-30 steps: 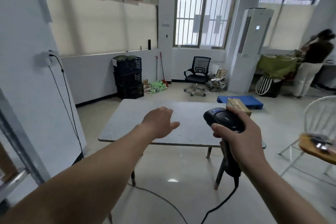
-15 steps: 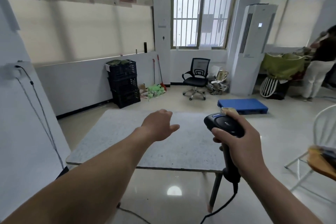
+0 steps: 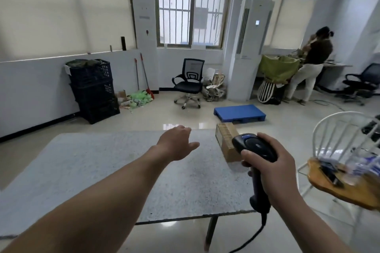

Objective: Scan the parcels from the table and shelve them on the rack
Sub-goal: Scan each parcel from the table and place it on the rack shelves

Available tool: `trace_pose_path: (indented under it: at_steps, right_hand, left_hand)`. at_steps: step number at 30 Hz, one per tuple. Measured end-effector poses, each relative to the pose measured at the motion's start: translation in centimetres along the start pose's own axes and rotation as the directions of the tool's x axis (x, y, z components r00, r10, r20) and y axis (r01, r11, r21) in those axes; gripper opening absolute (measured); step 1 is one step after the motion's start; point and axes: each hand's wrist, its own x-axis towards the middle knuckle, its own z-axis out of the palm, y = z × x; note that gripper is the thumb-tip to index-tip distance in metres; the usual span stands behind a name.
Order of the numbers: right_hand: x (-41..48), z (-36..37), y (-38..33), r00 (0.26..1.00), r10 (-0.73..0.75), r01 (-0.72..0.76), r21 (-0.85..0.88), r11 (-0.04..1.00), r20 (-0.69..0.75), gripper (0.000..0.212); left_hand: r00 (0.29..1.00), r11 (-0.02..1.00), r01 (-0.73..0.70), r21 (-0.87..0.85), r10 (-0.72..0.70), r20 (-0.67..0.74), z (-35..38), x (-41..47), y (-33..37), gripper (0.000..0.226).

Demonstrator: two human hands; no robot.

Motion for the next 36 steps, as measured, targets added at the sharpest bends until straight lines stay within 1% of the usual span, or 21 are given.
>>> trace_pose_path:
  at_steps: [3,5,7,11,17,24,28,32,34,36]
  right_hand:
    - [3.7,-0.3,1.2,0.999,0.006,-0.007,-0.025,1.000,-0.036,0.054]
    - [5.8,-0.5,1.8,0.997,0.000,-0.002,-0.018,1.000,-0.083,0.051]
    - [7.6,-0.9,2.6,0.994,0.005,-0.008,-0.022,1.000,-0.112,0.049]
    - [10.7,-1.4,3.8,0.988,0.021,-0.024,-0.019,1.000,-0.152,0.054]
    - [16.4,-2.2,5.7,0.989,0.033,-0.035,-0.015,0.999,-0.147,0.046]
    - [24.9,-3.3,11.4,0.991,0.105,-0.101,0.043,0.994,-0.087,0.049]
    - [30.4,-4.7,15.1,0.987,0.159,-0.156,0.075,0.985,-0.031,0.056]
    - [35.5,-6.4,17.8,0.982,0.190,-0.191,0.052,0.980,0.019,0.065]
    - [37.8,-7.4,18.9,0.977,0.209,-0.211,0.049,0.976,0.034,0.063]
    - [39.8,-8.4,20.3,0.973,0.226,-0.228,0.046,0.972,0.047,0.055]
  left_hand:
    - [0.999,0.999,-0.037,-0.030,0.038,0.015,0.9,4.9,0.5,0.061]
    - [0.997,0.997,-0.071,-0.028,0.071,0.020,1.5,7.8,1.0,0.060]
    - [0.995,0.995,-0.092,-0.036,0.094,0.034,2.1,10.2,1.6,0.059]
    - [0.990,0.991,-0.118,-0.061,0.122,0.064,3.3,14.1,2.7,0.060]
    - [0.987,0.986,-0.129,-0.107,0.138,0.079,4.8,19.3,4.3,0.055]
    - [0.989,0.992,-0.054,-0.116,0.069,0.134,8.9,25.9,6.5,0.048]
    - [0.981,0.994,0.023,-0.107,-0.002,0.195,12.0,29.7,8.3,0.048]
    - [0.965,0.990,0.100,-0.095,-0.073,0.252,14.7,33.6,10.0,0.049]
    - [0.955,0.988,0.134,-0.076,-0.109,0.274,16.3,35.5,10.7,0.051]
    - [0.943,0.984,0.169,-0.058,-0.144,0.299,18.3,37.2,11.5,0.053]
